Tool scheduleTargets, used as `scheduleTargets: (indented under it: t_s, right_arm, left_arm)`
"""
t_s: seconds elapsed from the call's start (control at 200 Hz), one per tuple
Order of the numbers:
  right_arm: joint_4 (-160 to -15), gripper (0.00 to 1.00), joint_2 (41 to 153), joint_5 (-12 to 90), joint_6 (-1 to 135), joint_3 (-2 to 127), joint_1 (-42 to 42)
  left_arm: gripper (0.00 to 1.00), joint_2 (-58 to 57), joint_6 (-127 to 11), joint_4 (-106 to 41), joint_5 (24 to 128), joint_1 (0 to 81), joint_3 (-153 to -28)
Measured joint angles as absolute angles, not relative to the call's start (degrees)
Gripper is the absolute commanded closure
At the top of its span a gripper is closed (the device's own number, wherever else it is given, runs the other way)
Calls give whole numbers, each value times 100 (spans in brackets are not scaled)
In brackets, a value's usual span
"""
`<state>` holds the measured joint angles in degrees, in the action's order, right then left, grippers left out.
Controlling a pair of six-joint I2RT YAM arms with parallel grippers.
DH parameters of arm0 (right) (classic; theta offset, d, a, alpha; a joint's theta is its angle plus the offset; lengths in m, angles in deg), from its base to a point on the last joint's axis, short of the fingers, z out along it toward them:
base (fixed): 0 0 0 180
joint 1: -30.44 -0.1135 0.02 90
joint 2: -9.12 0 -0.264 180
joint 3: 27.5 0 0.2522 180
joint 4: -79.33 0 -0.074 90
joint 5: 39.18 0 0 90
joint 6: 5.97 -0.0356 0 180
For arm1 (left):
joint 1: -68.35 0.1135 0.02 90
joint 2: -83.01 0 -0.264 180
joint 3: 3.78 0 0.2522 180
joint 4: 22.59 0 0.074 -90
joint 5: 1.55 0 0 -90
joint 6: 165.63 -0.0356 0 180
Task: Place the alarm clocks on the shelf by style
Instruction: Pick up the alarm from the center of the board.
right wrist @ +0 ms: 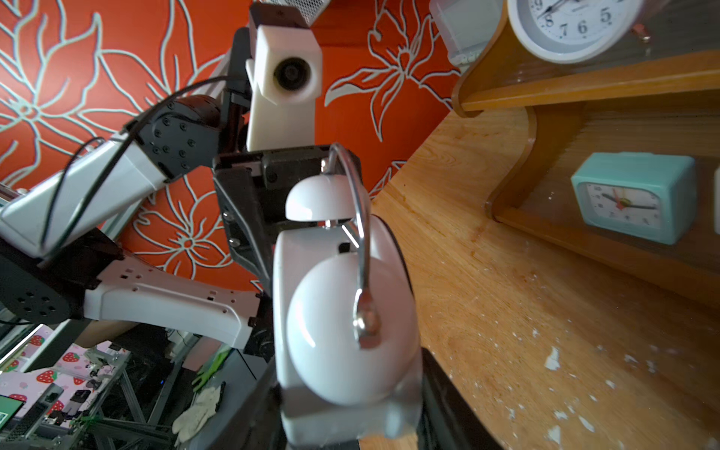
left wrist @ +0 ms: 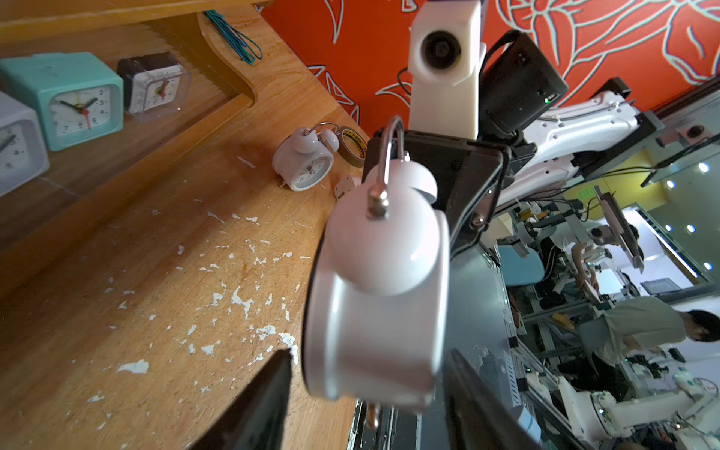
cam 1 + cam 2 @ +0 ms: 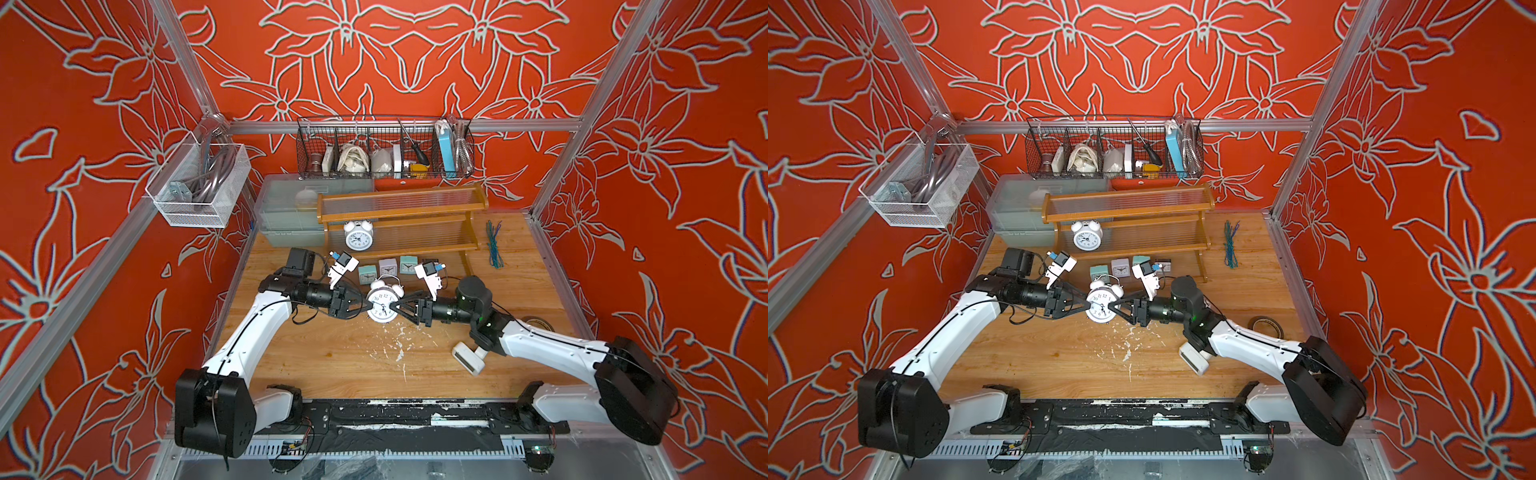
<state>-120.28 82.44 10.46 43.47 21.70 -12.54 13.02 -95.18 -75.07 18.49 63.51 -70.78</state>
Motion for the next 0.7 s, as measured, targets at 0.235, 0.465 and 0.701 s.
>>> scheduleTargets:
  t_s: [0.235,0.465,0.701]
  right_arm:
    - [-10071,62,8231,434,5851,3128,-527]
    - [-8325,63,8384,-9,7667,4326,-102]
    - [-7516,63,8911,41,9121,5115,254]
  left_arm:
    - [30,1518,-9636,-7584,2162,6440,-7045]
    - [30,1540,-9693,-7612,2494,6530,-7045]
    - [30,1579,-9750,-7636,2601,6541,-7045]
